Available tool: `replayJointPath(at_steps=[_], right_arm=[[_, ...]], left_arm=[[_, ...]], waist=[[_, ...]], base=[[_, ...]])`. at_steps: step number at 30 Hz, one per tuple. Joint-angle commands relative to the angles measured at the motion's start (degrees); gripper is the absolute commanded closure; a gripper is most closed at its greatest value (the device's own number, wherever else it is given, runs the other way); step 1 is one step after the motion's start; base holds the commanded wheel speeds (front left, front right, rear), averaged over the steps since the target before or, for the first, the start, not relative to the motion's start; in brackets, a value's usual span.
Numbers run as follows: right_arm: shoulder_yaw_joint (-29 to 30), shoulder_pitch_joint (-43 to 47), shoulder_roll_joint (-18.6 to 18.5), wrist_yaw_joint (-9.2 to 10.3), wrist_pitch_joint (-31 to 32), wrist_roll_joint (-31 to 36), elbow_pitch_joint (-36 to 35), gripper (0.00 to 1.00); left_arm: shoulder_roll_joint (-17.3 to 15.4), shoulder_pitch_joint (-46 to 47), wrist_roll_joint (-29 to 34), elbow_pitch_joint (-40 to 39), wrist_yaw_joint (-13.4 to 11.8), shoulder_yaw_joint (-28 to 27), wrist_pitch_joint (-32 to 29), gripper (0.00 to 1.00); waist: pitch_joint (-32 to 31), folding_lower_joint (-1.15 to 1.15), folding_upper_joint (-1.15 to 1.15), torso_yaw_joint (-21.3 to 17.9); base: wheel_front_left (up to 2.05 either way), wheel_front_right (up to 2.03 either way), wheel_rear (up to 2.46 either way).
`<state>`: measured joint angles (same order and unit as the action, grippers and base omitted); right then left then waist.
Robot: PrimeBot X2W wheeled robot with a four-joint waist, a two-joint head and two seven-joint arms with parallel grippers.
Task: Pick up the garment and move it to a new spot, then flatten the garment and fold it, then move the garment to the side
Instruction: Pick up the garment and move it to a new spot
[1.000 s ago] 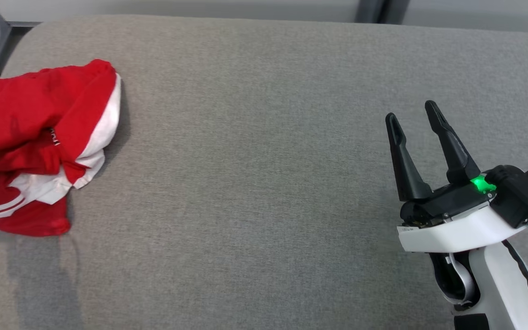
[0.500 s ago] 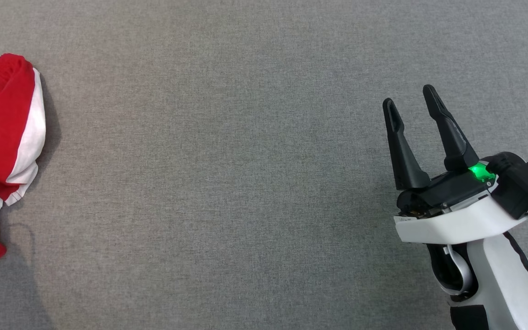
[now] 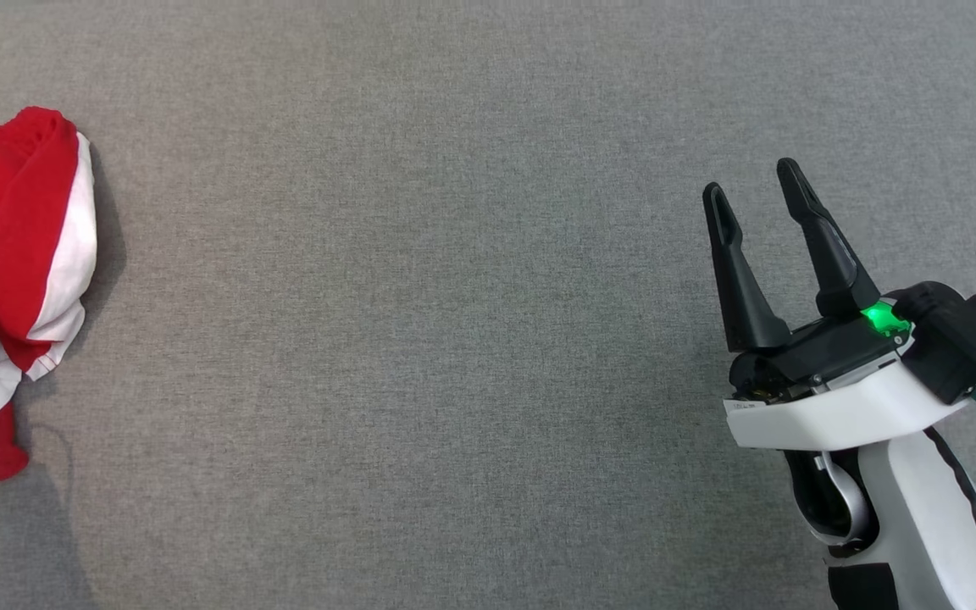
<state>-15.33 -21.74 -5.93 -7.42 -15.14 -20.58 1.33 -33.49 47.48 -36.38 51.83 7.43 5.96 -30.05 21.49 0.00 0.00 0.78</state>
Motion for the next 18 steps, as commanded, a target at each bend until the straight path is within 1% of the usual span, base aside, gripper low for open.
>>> replayJointPath(at_steps=[1,7,15,18], right_arm=[[0.1,0.4,-0.1,-0.13,0.0,0.0,0.2,0.0],[0.1,1.6,0.3,-0.13,0.0,-0.6,0.7,0.0],[0.8,4.7,1.2,-0.13,0.0,-1.4,1.2,0.0],[0.9,5.3,1.3,-0.13,0.0,-1.6,1.2,0.0]], left_arm=[[-0.6,-0.2,0.6,-1.1,0.1,1.0,0.9,1.0],[-1.5,1.1,2.3,-6.0,0.1,5.4,3.5,1.0],[-2.7,0.9,2.1,-16.4,0.1,12.1,3.8,1.0],[-3.2,0.7,1.8,-19.4,0.1,13.4,3.8,1.0]], waist=[[-1.0,0.0,0.0,0.2],[-5.4,0.0,0.0,0.0],[-11.8,0.0,0.0,-2.1],[-13.0,0.0,0.0,-2.9]], base=[[0.0,0.0,0.0],[0.0,0.0,0.0],[0.0,0.0,0.0],[0.0,0.0,0.0]])
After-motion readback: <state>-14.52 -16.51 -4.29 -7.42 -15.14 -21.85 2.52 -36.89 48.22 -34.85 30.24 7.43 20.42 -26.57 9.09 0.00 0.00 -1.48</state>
